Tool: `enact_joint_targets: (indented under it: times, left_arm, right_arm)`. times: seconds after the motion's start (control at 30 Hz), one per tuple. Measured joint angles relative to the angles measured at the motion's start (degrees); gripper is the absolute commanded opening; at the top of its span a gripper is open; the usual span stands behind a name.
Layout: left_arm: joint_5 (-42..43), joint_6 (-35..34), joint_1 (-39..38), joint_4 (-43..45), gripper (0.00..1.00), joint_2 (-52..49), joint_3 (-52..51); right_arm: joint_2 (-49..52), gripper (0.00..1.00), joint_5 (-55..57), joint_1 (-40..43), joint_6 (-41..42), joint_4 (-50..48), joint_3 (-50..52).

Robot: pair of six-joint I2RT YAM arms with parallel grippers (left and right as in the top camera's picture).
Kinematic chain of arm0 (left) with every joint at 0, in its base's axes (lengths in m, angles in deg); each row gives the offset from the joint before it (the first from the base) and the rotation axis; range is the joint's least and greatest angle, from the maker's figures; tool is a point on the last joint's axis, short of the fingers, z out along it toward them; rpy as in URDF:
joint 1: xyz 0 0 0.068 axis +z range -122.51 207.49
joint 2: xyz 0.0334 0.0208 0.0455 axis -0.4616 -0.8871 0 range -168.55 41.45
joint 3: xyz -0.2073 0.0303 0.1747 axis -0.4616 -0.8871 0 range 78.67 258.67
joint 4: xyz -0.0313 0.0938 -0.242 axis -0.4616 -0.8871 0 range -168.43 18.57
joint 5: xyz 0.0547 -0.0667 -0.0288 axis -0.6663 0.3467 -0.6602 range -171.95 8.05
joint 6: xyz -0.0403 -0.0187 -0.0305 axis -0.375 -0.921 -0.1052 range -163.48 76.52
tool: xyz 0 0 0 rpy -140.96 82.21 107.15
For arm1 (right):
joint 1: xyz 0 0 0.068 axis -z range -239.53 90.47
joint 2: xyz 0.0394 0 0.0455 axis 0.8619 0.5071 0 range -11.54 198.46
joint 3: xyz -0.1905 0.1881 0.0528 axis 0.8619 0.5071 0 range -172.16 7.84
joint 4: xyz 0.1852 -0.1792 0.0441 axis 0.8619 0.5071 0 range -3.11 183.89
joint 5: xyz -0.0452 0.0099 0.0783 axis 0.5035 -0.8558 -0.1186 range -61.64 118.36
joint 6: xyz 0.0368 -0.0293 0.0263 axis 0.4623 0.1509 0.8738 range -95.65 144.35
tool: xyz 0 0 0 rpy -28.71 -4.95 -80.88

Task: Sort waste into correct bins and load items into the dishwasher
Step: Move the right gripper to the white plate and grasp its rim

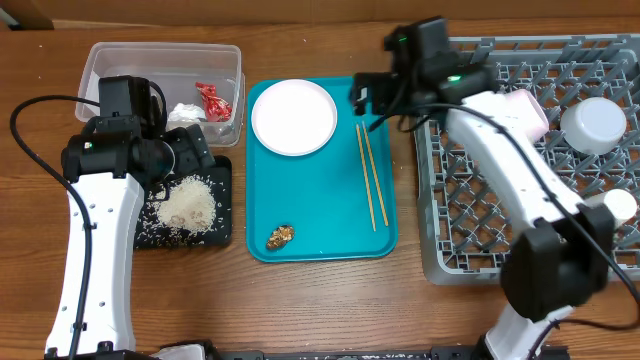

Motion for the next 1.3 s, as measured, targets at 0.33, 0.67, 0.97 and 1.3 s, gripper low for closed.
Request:
enact_joint_targets:
  times: [0.33,0.67,0.97,1.3]
  left_arm:
    - [0.0,0.0,0.0,0.0,0.91,-0.1,0.0]
    - [0.0,0.0,0.0,0.0,0.91,-0.1,0.0]
    - [0.0,0.0,0.0,0.0,0.91,-0.1,0.0]
    - [0.0,0.0,0.0,-0.2,0.91,-0.1,0.0]
  right_arm:
    - [11.8,0.94,0.7,-3.8,-0.1,-8.1,0.0]
    - [17.9,0.80,1.1,-6.2,1.4,-12.7,0.0]
    - [19.6,0.44,3.0,-8.2,1.8,-8.8,-0.5]
    - [19.5,0.11,3.0,-8.3,6.5,0.5,-1.7]
